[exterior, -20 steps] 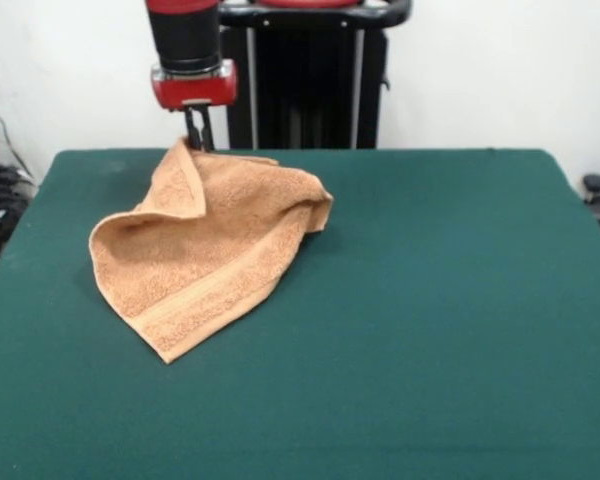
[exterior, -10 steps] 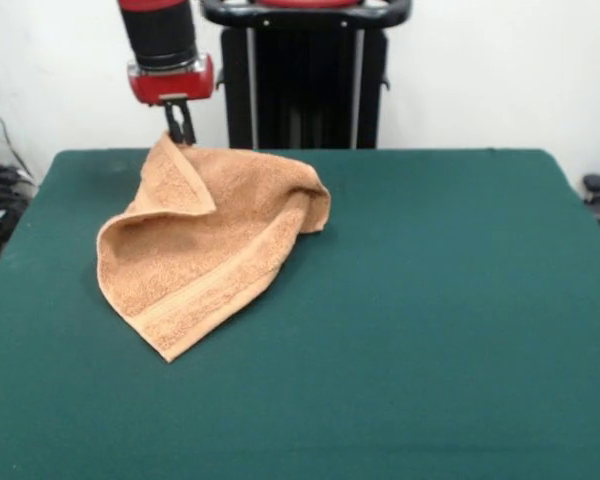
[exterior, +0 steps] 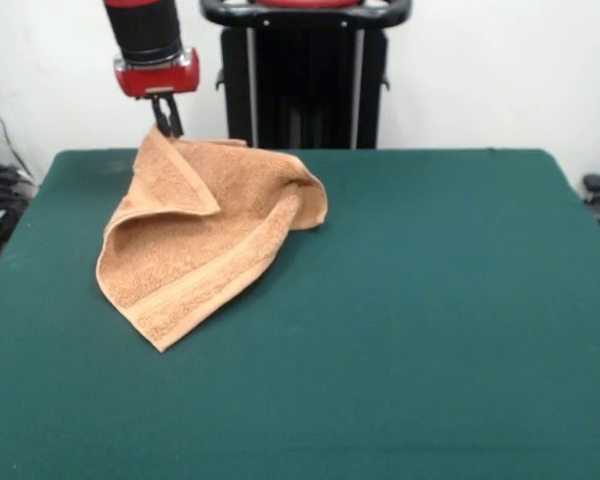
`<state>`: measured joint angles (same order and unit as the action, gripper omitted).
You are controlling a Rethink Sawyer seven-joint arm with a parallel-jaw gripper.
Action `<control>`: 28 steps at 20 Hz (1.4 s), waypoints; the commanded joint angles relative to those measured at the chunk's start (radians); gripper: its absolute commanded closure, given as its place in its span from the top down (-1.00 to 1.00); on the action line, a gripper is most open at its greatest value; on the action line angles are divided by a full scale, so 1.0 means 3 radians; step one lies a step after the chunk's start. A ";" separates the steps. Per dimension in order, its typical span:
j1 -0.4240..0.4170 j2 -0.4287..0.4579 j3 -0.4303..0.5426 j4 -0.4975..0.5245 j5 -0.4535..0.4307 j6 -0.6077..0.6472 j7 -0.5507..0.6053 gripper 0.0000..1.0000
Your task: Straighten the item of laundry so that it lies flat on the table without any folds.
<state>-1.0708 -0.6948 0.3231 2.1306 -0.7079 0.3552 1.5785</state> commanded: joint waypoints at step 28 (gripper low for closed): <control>-0.0075 0.0298 0.0270 -0.0025 -0.0829 -0.0042 -0.0170 -1.00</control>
<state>-1.1205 -0.6582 0.3273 2.1303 -0.9107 0.3552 1.5785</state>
